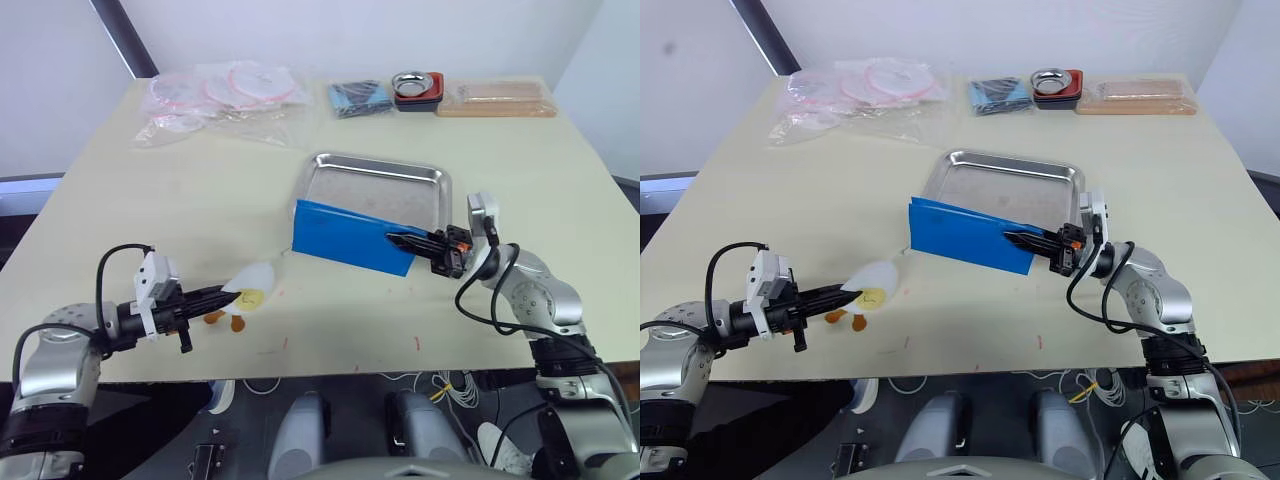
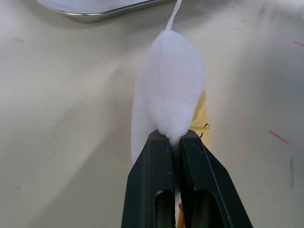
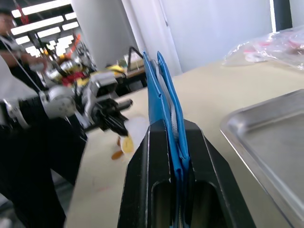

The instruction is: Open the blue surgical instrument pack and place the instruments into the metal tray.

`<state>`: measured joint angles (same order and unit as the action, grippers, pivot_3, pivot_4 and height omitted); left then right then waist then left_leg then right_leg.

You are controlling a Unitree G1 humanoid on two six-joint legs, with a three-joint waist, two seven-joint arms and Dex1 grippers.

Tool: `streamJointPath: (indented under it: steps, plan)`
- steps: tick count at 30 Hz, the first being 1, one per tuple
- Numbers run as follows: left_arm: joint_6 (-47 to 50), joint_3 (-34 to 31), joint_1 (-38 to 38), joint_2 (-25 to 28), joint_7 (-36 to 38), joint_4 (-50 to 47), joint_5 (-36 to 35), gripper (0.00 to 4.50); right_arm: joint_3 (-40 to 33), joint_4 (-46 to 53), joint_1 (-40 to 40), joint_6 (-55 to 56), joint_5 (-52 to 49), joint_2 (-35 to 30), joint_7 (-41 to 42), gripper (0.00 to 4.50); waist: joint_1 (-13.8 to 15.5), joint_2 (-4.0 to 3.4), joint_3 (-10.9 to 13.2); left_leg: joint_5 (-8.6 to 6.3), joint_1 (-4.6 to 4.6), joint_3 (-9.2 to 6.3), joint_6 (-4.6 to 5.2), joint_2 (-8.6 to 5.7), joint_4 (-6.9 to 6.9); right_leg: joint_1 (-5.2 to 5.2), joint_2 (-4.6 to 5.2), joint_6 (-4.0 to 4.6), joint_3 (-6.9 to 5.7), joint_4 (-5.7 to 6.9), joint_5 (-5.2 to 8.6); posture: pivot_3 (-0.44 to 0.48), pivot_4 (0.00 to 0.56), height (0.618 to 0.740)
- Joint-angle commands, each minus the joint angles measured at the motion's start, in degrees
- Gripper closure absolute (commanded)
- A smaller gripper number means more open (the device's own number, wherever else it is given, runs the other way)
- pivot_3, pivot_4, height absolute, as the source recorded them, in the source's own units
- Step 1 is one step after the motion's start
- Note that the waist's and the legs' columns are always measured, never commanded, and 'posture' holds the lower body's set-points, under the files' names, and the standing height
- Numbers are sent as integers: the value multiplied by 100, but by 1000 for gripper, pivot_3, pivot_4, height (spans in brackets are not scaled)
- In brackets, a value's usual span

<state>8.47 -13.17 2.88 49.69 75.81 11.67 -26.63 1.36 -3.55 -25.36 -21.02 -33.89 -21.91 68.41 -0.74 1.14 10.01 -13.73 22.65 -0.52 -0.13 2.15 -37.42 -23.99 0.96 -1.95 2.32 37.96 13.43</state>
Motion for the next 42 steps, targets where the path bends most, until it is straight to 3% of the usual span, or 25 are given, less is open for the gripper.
streamJointPath:
  steps: [1, 5, 10, 14, 15, 16, 18, 21, 25, 27, 34, 42]
  plan:
    - [-115, 25, 335, 379, 223, 335, 254, 4482, 197, 70, -44, 623, 441, -140, 217, 4500, -3, 0, 0, 0, 0, 0, 0, 0, 0, 0, -1, -2, -1, 1, 1, 0, 150, 740]
    - [-108, 220, 745, 648, 731, 612, 295, 4482, 476, -147, -78, 1167, 910, -199, 370, 4500, -34, -1, 2, 0, 0, 1, 0, 5, 1, -5, -10, -2, 0, 2, 2, 0, 150, 740]
    - [-751, 807, 1327, 1003, 1377, 1238, 924, 4482, 703, -169, -50, 1375, 1095, -189, 492, 4500, -37, 2, 3, 0, 15, 6, 0, 5, 3, -17, -10, 12, 3, 0, -7, 0, 150, 740]
    - [-1069, 973, 1825, 1054, 1521, 1765, 1103, 4482, 737, -176, -32, 1364, 1072, -141, 492, 4500, -44, 2, 4, 0, 14, 7, 0, 5, 6, -20, -10, 15, 6, 2, -8, 0, 150, 740]
    - [-1157, 983, 1979, 1040, 1497, 1908, 1118, 4150, 756, -194, -23, 1390, 1101, -133, 489, 4500, -45, 2, 4, 0, 14, 5, 0, 6, 5, -21, -13, 11, 4, 4, -6, 0, 150, 740]
    - [-1231, 990, 2081, 1033, 1477, 2005, 1127, 4150, 769, -210, -16, 1419, 1128, -129, 486, 4500, -45, 2, 4, 0, 14, 5, 0, 6, 6, -21, -13, 11, 4, 4, -6, 0, 150, 740]
    - [-1274, 965, 2198, 1056, 1474, 2095, 1114, 3254, 774, -228, -13, 1439, 1150, -117, 470, 4500, -44, 2, 4, 0, 13, 6, 0, 6, 5, -21, -13, 11, 5, 5, -6, 0, 150, 740]
    - [-1365, 838, 2365, 1220, 1498, 2228, 1064, 2544, 736, -335, -19, 1501, 1172, -124, 479, 4500, -42, 4, 4, 0, 15, 5, 0, 7, 4, -22, -14, 10, 5, 6, -6, 0, 150, 740]
    - [-1471, 691, 2543, 1325, 1450, 2452, 991, 667, 723, -425, -36, 1549, 1168, -103, 475, 4500, -33, 4, 5, 0, 17, 6, 0, 7, 4, -22, -13, 10, 5, 5, -6, 0, 150, 740]
    - [-1442, 573, 2630, 1353, 1446, 2523, 919, 163, 728, -484, -52, 1589, 1180, -85, 469, 4500, -32, 5, 4, 0, 17, 6, 0, 6, 4, -22, -12, 9, 5, 6, -6, 0, 150, 740]
    - [-556, 176, 2607, 1069, 1459, 1954, 170, 163, 775, -532, -24, 1620, 1199, -109, 542, 4500, -33, 6, 4, 0, 16, 6, 0, 7, 3, -22, -12, 9, 4, 7, -6, 0, 150, 740]
    - [-155, 317, 2386, 275, 1154, 865, -54, 163, 773, -490, -7, 1551, 1181, -121, 540, 4500, -28, 9, 2, 0, 17, 2, 0, 7, -1, -21, -14, 16, 4, 11, -11, 0, 150, 740]
